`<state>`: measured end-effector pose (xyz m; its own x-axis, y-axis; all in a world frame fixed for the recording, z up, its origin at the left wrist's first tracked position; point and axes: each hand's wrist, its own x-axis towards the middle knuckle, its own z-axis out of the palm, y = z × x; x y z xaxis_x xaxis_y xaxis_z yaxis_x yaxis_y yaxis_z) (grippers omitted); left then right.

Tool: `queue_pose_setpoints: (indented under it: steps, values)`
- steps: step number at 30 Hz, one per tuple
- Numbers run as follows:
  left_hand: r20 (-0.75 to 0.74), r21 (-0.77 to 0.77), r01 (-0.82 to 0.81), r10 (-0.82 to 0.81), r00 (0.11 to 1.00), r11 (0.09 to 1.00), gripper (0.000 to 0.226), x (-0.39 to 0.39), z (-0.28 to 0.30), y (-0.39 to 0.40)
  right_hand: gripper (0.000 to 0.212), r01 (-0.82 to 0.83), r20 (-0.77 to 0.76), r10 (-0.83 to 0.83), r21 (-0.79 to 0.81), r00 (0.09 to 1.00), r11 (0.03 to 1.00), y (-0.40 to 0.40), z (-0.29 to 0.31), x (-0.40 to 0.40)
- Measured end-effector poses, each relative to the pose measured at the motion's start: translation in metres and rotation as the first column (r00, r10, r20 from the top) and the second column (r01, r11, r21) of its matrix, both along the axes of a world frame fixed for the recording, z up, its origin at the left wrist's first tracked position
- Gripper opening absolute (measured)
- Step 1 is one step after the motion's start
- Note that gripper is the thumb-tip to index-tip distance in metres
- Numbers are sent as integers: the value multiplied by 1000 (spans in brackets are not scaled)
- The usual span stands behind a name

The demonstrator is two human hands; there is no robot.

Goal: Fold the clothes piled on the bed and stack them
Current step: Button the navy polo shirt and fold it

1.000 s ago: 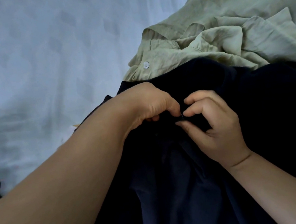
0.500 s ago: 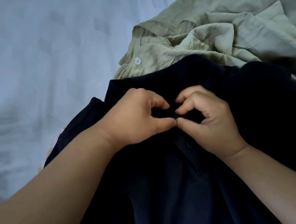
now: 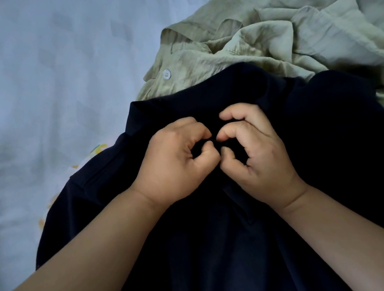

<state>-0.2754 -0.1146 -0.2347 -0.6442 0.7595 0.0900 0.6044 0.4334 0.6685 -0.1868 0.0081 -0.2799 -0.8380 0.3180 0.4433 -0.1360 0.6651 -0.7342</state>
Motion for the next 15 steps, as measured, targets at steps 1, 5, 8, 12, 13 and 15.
queue_pose_setpoints:
  steps: [1, 5, 8, 12, 13, 15]
  values:
    - [63, 33, -19, 17, 998, 999, 18, 2, 0, 1, 17, 5, -10, -5, -5, 1000, 1000, 0, 0, 0]
    - [347, 146, -58, 3, 938, 988, 12, 1, 4, 2, 14, 9, -35, -15, -169, 999, 986, 6, 3, 2]
    - [439, 147, -39, -29, 898, 988, 11, -1, 3, -1, 18, 9, -51, -22, -232, 998, 973, 10, 3, 1]
    - [473, 160, -43, -38, 880, 986, 20, -4, 1, -4, 16, -16, -69, -1, -241, 998, 970, 11, 3, 2]
    - [481, 156, -52, -30, 876, 986, 18, -4, 0, -4, 17, -24, -69, 8, -241, 998, 970, 11, 3, 2]
    - [498, 149, -86, 0, 867, 985, 10, -2, 0, -3, 18, -38, -62, 25, -228, 998, 973, 11, 4, 3]
